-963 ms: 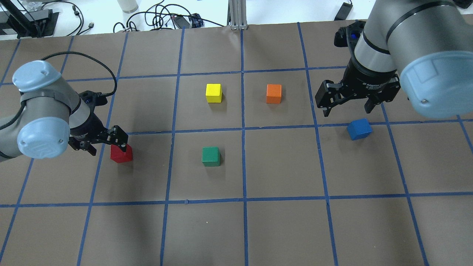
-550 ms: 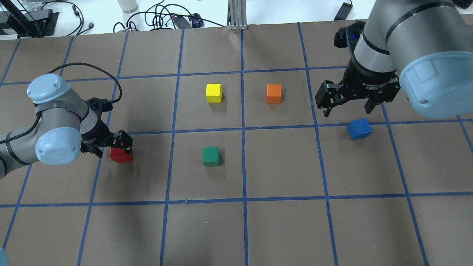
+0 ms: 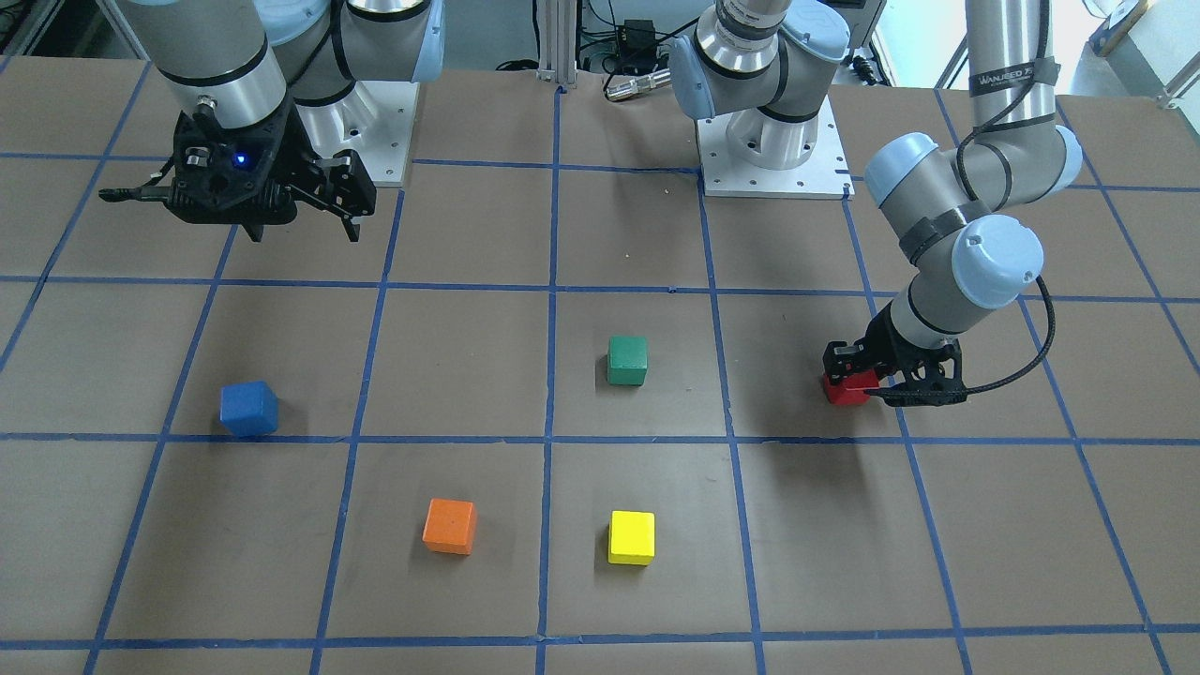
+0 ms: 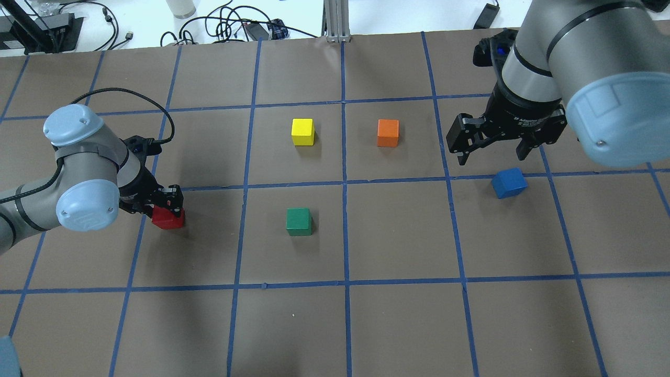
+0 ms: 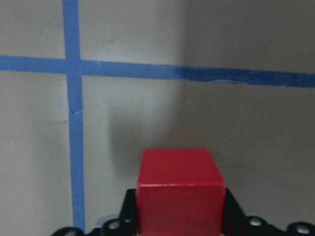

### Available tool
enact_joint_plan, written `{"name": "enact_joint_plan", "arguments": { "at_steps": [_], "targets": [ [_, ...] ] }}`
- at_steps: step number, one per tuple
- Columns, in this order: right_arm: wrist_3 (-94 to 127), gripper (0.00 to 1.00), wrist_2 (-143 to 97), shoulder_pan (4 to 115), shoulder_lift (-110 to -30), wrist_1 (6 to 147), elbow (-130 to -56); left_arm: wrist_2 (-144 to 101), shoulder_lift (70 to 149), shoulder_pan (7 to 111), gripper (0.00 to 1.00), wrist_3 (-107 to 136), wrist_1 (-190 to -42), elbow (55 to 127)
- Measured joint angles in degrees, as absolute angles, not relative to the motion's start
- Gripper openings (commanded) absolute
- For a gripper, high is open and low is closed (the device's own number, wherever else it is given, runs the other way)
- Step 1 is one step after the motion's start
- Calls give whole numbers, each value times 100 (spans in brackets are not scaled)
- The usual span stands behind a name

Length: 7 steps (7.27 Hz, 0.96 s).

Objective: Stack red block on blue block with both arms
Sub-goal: 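Carry the red cube with the left gripper toward the table center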

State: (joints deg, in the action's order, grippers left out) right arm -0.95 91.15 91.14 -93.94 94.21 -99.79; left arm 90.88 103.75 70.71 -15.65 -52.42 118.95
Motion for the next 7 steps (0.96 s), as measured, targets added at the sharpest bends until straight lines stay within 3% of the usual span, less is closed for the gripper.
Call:
{"name": "enact_joint_plan", "arguments": {
  "at_steps": [3, 7],
  "targets": [
    [-97, 100, 9114, 9114, -9392, 9422, -9976, 8492, 10409, 7664, 10, -1316, -5857, 11188],
    [-103, 100, 9116, 9113, -9388, 9422, -9976, 8441, 10662, 9473, 11, 872, -6025, 10351]
  ]
}}
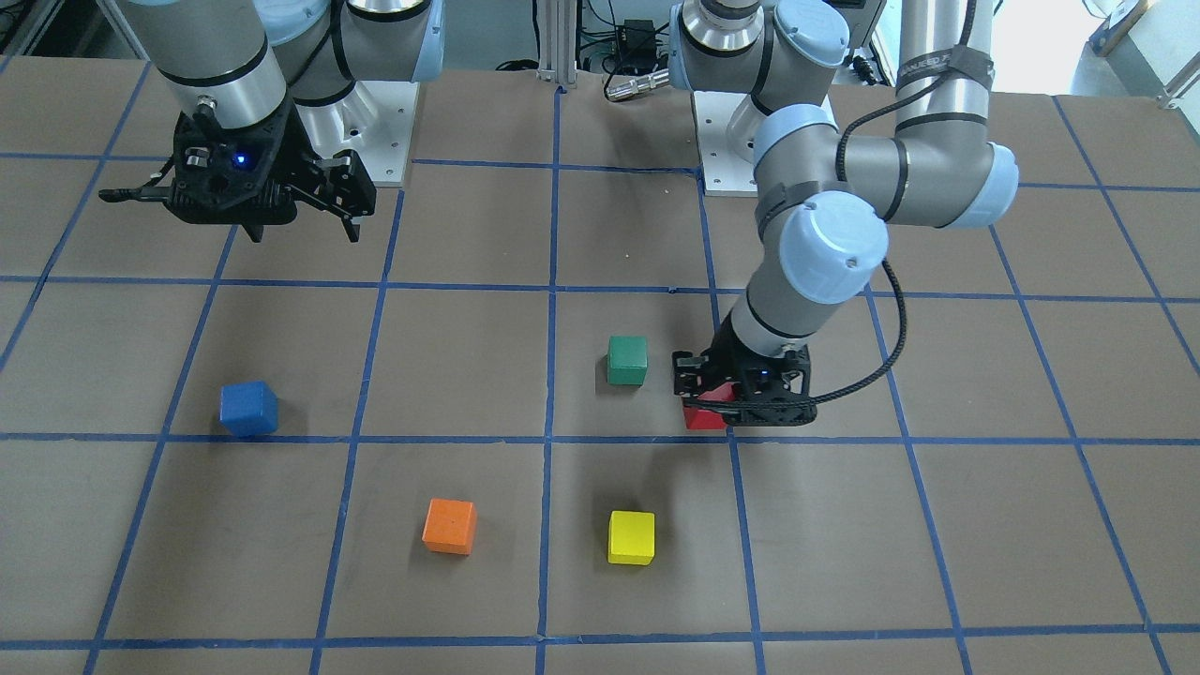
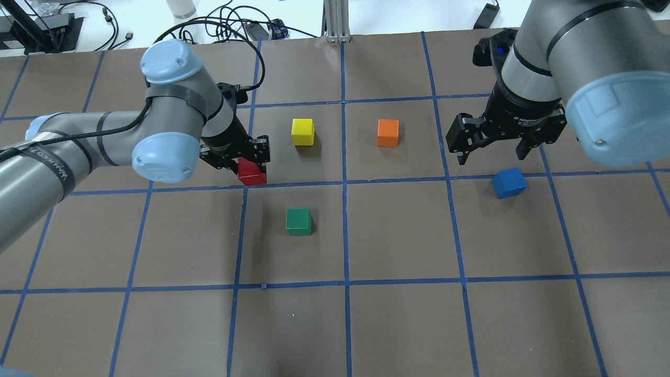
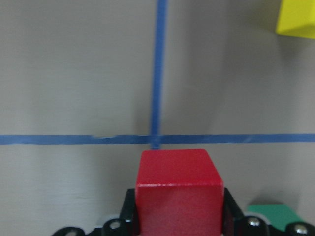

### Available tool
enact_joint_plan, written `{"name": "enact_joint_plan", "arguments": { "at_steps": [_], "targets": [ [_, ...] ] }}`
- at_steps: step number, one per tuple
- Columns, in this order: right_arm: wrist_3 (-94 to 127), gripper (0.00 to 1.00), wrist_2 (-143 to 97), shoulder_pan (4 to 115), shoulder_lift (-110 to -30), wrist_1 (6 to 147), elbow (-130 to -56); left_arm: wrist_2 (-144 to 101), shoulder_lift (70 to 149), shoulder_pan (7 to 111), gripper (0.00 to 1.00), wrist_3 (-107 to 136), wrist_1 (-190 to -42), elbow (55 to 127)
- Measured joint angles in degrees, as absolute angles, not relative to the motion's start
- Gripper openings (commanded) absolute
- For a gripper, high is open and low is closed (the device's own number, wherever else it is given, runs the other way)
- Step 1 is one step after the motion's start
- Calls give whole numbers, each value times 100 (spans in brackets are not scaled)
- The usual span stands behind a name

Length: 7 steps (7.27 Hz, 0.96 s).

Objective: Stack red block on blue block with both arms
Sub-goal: 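Carry the red cube with the left gripper toward the table center, then set the red cube down and open the left gripper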

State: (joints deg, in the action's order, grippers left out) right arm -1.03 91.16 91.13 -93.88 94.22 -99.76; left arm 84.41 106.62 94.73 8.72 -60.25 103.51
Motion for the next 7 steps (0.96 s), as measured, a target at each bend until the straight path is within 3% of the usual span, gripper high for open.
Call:
{"name": "enact_joint_plan", "arguments": {
  "at_steps": [4, 5, 6, 7],
  "targets": [
    [-114, 100, 9123, 9106, -9387, 9423, -9992, 8422, 11424, 10727, 14, 2180, -5430, 9777],
    [-114, 100, 9123, 9106, -9387, 9422, -9993, 8438, 11609, 10900, 26, 2252, -5268, 9740],
    [-114, 100, 9123, 9105, -9386, 9422, -9993, 8446, 11755, 10984, 84, 2308, -5040, 9722],
    [-118, 100, 9123, 9106, -9385, 9420, -9993, 8493, 11866, 11014, 100, 2320, -4806, 9733]
  ]
}}
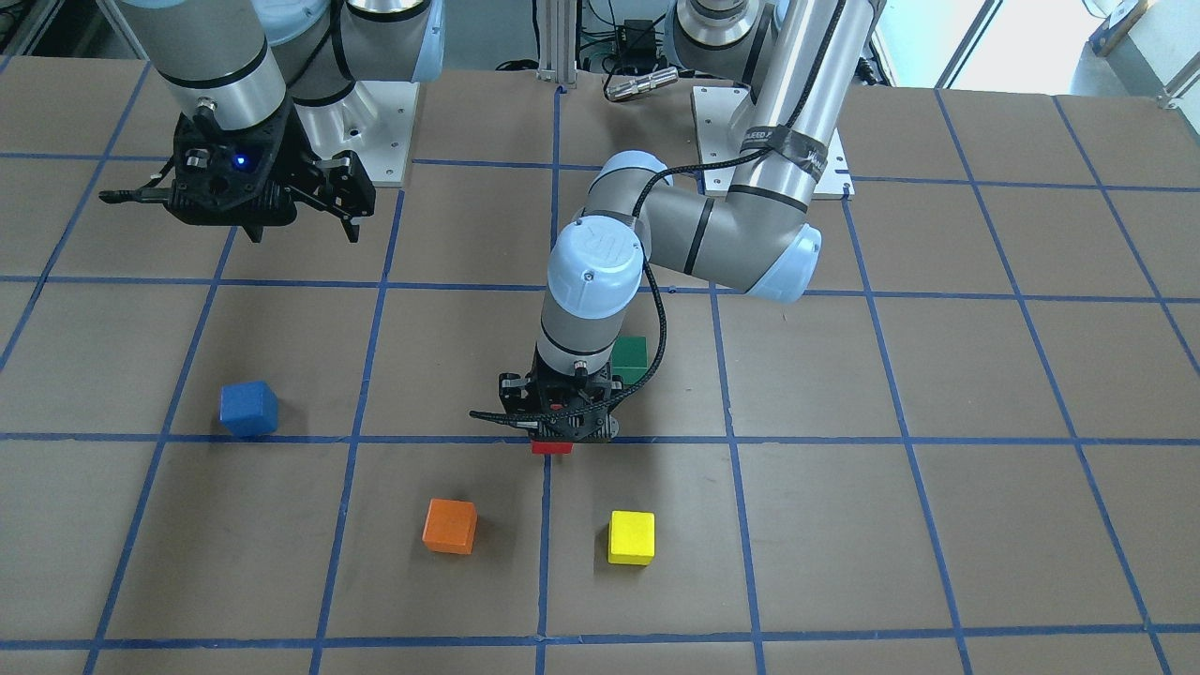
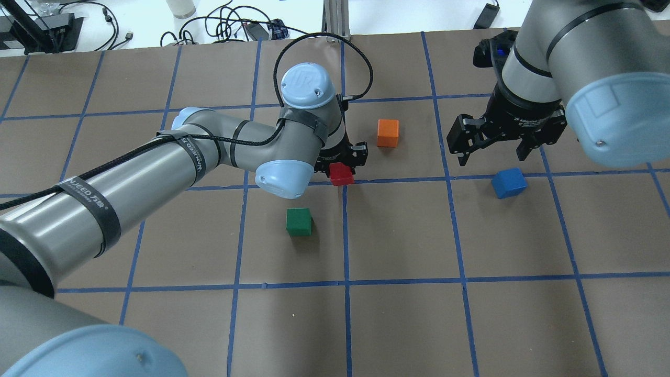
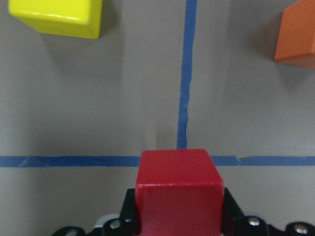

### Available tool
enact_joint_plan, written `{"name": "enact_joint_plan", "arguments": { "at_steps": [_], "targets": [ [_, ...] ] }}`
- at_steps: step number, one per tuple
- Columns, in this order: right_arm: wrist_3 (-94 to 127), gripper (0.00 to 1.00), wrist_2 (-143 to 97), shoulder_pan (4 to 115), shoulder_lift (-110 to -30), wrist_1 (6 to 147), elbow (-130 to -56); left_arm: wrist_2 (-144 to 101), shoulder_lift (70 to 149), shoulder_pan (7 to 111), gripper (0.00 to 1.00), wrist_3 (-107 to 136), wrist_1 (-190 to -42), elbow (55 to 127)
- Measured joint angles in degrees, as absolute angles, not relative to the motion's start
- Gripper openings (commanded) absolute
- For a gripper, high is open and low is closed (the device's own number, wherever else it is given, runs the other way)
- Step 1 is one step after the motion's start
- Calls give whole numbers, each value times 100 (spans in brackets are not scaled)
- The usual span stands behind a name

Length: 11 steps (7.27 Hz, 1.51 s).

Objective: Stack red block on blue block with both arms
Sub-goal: 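Set the red cube down and open the left gripper, then raise the left gripper away while the right gripper reaches toward the red cube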

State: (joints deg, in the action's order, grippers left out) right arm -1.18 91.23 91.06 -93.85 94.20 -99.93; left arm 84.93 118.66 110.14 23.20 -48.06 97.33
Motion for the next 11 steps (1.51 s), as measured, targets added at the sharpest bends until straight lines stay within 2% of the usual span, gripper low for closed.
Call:
{"name": "enact_joint_plan", "arguments": {
  "at_steps": [4, 7, 11],
  "targets": [
    [-261, 100, 9112, 9079, -9363, 9455, -9975, 8721, 11712, 10831, 100, 2096, -4864, 9560],
    [-232, 100, 9035, 9063, -9262, 9513, -9983, 8752, 10852, 9991, 100, 881, -7213, 8566],
    [-152, 100, 9025, 9078, -8743, 9903, -9908, 8885, 9407, 8990, 100, -533, -9295, 8316]
  ]
}}
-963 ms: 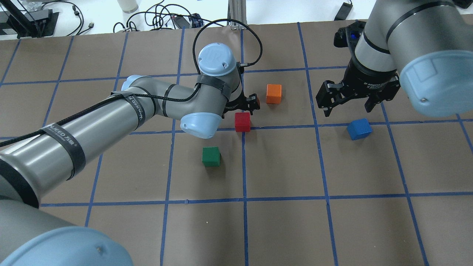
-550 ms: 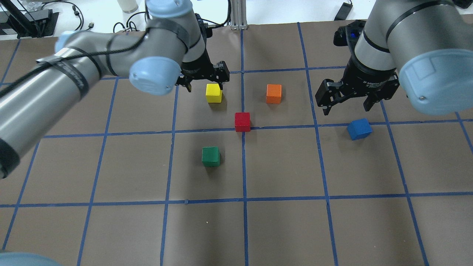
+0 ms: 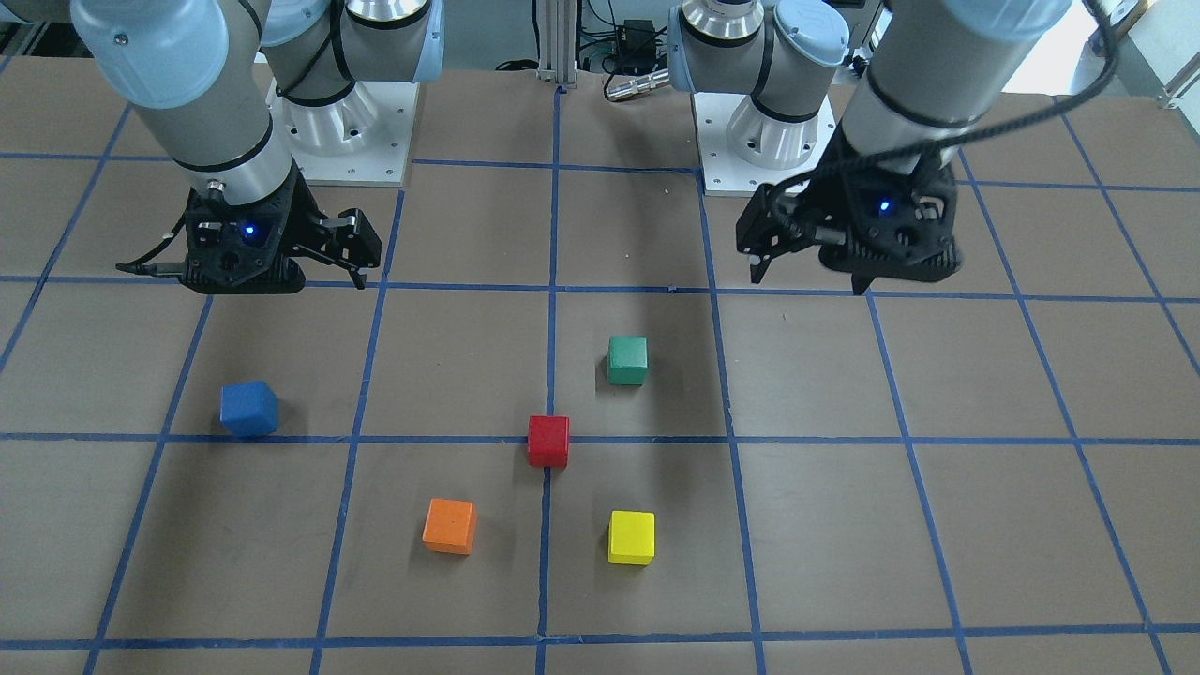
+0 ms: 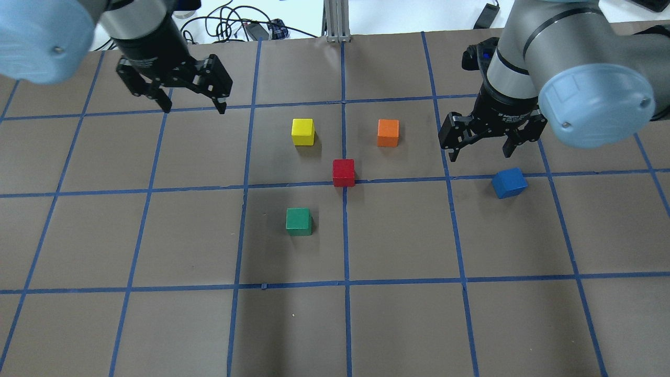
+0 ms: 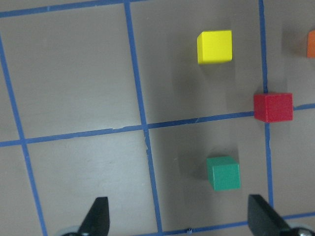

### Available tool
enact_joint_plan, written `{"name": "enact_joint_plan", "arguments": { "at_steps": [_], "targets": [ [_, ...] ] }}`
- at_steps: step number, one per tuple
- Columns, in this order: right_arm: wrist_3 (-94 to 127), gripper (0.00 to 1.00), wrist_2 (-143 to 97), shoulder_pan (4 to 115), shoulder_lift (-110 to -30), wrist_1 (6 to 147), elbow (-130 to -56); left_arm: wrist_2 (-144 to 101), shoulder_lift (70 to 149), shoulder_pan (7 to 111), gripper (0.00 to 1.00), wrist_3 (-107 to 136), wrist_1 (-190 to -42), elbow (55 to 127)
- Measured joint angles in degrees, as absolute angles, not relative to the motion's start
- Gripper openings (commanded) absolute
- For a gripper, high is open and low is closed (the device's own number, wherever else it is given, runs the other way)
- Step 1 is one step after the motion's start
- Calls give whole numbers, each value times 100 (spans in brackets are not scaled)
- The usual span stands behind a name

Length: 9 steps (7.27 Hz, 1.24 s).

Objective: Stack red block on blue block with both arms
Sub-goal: 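Raise the left gripper away while the right gripper reaches toward the red cube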

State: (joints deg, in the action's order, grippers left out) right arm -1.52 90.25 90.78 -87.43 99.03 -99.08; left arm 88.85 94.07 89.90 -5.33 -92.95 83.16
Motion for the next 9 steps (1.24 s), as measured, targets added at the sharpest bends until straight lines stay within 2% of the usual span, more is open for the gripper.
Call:
{"name": "enact_joint_plan", "arguments": {
  "at_steps": [3, 9],
  "targets": [
    [-74, 100, 9023, 9392, -8234, 10823, -9847, 8883, 8920, 8886, 100, -542, -9445, 8542],
    [1420, 100, 8979, 10812, -6820, 12185, -9358, 8860, 8794, 8886, 100, -492, -9108, 8967]
  ]
}}
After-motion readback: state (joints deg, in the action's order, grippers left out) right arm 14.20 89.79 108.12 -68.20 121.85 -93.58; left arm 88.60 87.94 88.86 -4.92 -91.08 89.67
